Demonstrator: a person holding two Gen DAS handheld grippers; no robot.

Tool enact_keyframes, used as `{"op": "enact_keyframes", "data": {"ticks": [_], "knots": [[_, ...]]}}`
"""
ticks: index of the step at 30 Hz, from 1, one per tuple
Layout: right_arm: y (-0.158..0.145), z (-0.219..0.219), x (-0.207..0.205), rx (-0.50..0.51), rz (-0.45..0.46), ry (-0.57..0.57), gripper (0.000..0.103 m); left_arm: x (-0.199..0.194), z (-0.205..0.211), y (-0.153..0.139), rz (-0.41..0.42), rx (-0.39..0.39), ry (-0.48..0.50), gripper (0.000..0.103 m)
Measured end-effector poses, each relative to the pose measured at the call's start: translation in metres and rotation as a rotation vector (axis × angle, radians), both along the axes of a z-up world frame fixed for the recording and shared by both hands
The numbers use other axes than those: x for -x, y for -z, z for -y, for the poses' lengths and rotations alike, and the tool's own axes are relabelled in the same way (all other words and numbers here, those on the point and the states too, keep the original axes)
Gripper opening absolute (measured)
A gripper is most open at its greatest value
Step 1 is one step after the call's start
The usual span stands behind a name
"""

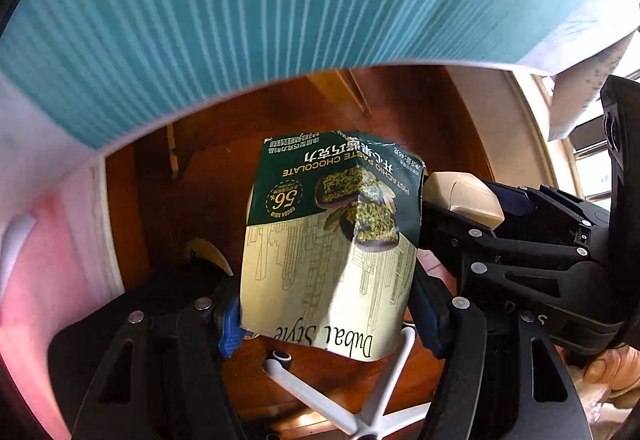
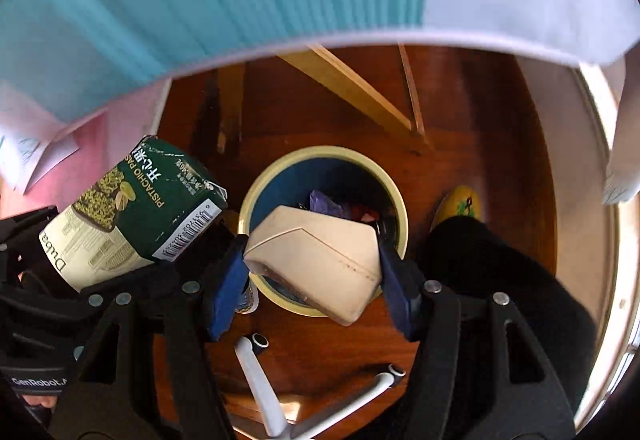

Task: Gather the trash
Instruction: 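Open both grippers to drop the chocolate box and block into the bin, then raise both tools from the bin back over the table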

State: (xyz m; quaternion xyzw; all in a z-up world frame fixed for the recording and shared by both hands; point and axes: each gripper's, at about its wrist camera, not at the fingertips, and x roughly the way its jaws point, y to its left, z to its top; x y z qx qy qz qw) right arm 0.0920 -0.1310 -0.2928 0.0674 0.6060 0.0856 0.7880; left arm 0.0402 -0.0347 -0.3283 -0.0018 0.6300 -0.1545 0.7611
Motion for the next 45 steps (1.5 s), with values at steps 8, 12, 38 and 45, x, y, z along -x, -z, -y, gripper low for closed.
{"op": "enact_keyframes", "data": {"ticks": [8,12,38,45], "knots": [[0.047,0.026,-0.015,-0.092,-0.089,0.134,0.059,-0.014,0.002,0.049,-0.086,0.023,-0.035,0.072],[0.063,0.034,-0.02,-0.151,-0.128,0.181,0.06,-0.025,0.009,0.061,-0.108,0.021,-0.03,0.077],[0.084,0.024,-0.016,-0.166,-0.194,0.183,0.076,-0.038,-0.024,0.06,-0.079,0.097,-0.124,0.094],[0.06,0.014,-0.011,-0.123,-0.165,0.115,0.076,-0.032,-0.033,0.04,-0.063,0.098,-0.147,0.094]]}}
